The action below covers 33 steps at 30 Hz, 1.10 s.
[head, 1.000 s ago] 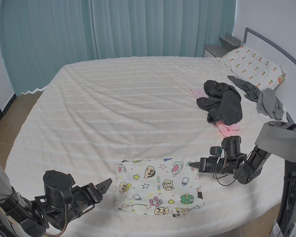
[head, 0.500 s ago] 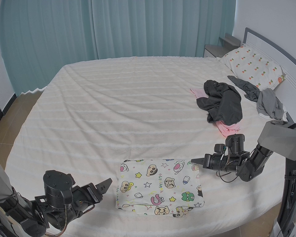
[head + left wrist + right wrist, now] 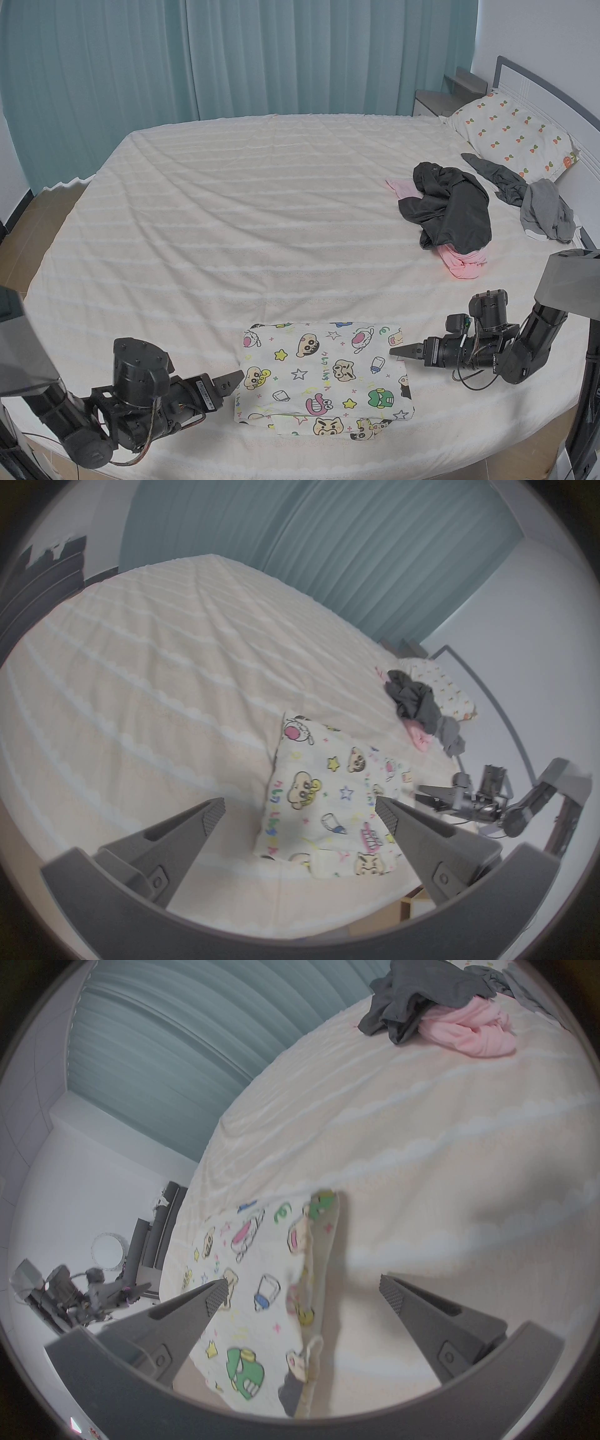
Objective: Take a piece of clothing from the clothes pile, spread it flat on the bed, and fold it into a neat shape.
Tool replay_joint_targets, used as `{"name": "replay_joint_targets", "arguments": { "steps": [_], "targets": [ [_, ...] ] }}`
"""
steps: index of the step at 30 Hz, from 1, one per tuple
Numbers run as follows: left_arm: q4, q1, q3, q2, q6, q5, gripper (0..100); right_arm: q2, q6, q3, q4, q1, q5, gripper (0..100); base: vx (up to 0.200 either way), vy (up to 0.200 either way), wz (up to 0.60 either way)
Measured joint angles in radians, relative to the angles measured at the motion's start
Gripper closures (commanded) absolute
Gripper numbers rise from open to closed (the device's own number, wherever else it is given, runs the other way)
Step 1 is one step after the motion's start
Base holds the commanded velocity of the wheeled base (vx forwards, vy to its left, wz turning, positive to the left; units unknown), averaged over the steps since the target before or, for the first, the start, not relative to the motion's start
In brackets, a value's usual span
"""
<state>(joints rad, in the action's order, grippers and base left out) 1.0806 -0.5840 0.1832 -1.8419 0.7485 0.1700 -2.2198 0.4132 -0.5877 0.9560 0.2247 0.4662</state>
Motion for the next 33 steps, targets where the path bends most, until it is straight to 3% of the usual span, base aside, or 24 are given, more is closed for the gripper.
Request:
{"name": "replay_joint_targets", "arguments": {
  "steps": [6, 12, 23, 30, 31, 32, 33],
  "targets": [
    [-0.001, 0.122, 0.109, -0.179, -0.128, -0.105, 0, 0.012, -0.024, 0.084, 0.001, 0.018, 0.008, 0, 0.0, 0.0, 0.0],
    [0.002, 0.175, 0.243, -0.325, -0.161, -0.159, 0, 0.009, -0.025, 0.102, 0.0, 0.051, 0.01, 0, 0.0, 0.0, 0.0],
    [0.011, 0.159, 0.409, -0.46, -0.068, -0.262, 0, -0.019, 0.019, 0.062, -0.01, 0.118, 0.017, 0, 0.0, 0.0, 0.0],
    [0.011, 0.127, 0.432, -0.476, -0.064, -0.277, 0, -0.029, 0.037, 0.033, -0.014, 0.152, 0.014, 0, 0.0, 0.0, 0.0],
    [0.012, 0.122, 0.433, -0.477, -0.063, -0.277, 0, -0.031, 0.037, 0.029, -0.015, 0.159, 0.012, 100, 0.0, 0.0, 0.0],
    [0.012, 0.117, 0.433, -0.477, -0.062, -0.277, 100, -0.033, 0.038, 0.023, -0.02, 0.166, 0.011, 100, 0.0, 0.0, 0.0],
    [0.012, 0.113, 0.433, -0.477, -0.059, -0.277, 100, -0.035, 0.038, 0.016, -0.028, 0.172, 0.011, 100, 0.0, 0.0, 0.0]
  ]
}}
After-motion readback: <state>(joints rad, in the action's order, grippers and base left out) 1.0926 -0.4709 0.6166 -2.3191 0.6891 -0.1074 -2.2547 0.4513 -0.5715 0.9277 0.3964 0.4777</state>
